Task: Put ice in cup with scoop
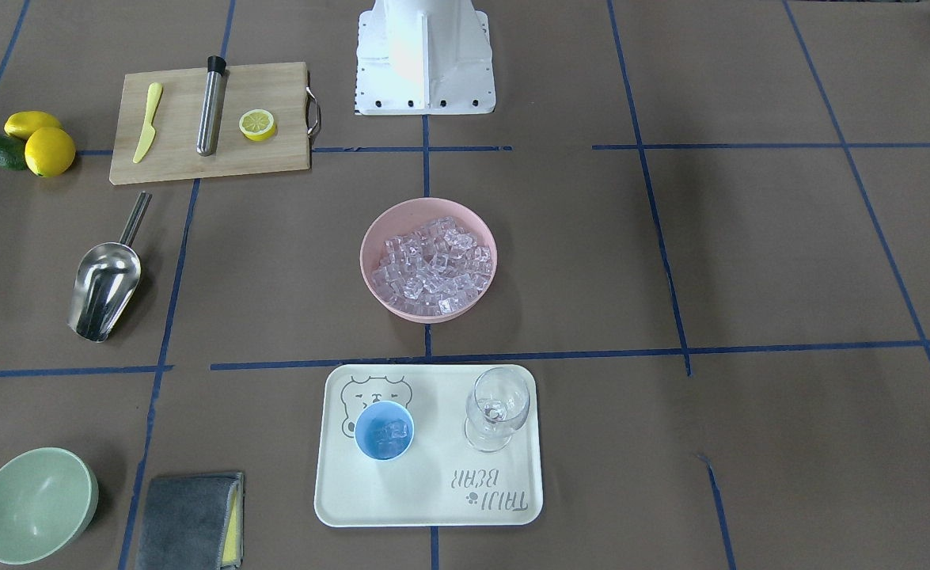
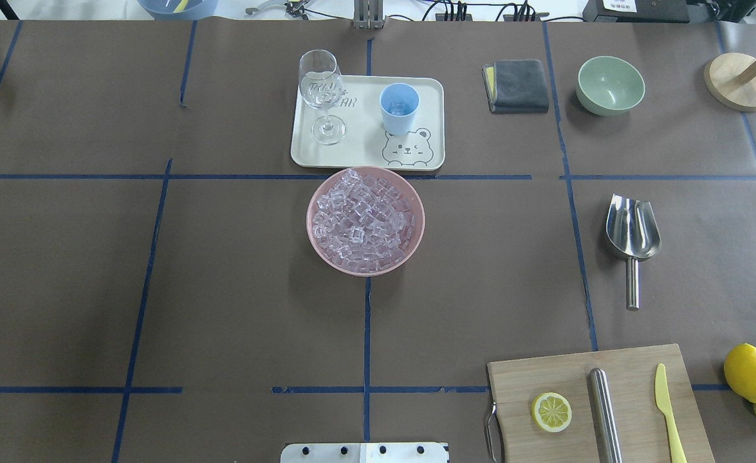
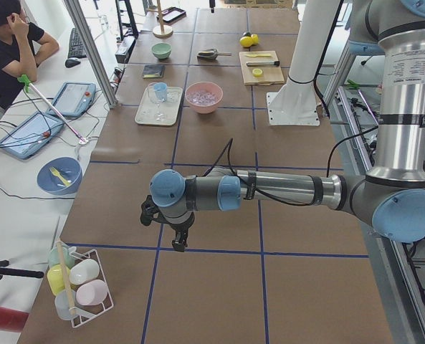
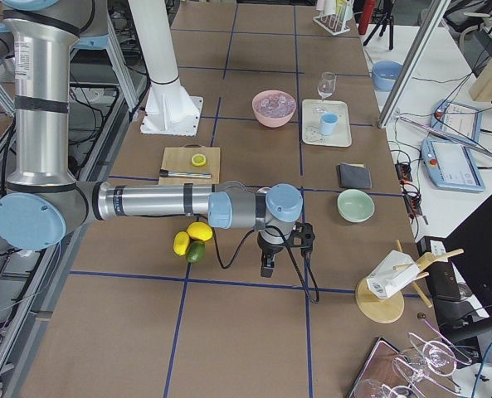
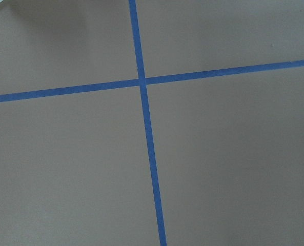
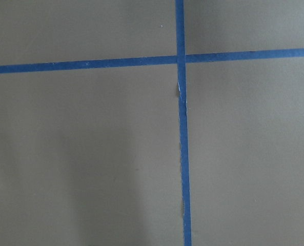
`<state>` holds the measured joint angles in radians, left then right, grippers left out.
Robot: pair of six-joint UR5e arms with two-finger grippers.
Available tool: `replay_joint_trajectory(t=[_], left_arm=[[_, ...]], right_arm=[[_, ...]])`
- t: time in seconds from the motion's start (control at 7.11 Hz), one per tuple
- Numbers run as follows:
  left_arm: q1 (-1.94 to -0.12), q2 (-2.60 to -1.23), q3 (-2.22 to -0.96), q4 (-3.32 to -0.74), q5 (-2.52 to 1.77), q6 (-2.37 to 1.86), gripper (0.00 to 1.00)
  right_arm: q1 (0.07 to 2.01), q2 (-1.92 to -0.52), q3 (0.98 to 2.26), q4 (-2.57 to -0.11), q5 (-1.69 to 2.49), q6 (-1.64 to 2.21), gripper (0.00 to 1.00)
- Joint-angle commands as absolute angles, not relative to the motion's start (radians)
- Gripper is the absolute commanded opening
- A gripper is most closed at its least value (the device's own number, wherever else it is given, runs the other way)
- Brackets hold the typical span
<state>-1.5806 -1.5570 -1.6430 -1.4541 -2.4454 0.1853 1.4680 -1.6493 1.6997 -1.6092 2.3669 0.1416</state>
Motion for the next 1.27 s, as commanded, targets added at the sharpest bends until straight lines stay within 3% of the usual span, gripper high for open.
replay_joint_trajectory(t=[0.0, 1.13], left_arm=[[-1.58, -1.557, -1.641, -1.456, -2.441, 0.181, 1.0], [-1.58, -1.568, -1.634, -1.502, -2.338, 0.173, 1.0]], right_arm=[[1.468, -1.649, 1.7, -1.609, 2.367, 0.141, 1.0], [1.467, -1.646, 1.701, -1.609, 2.368, 0.144, 1.0]])
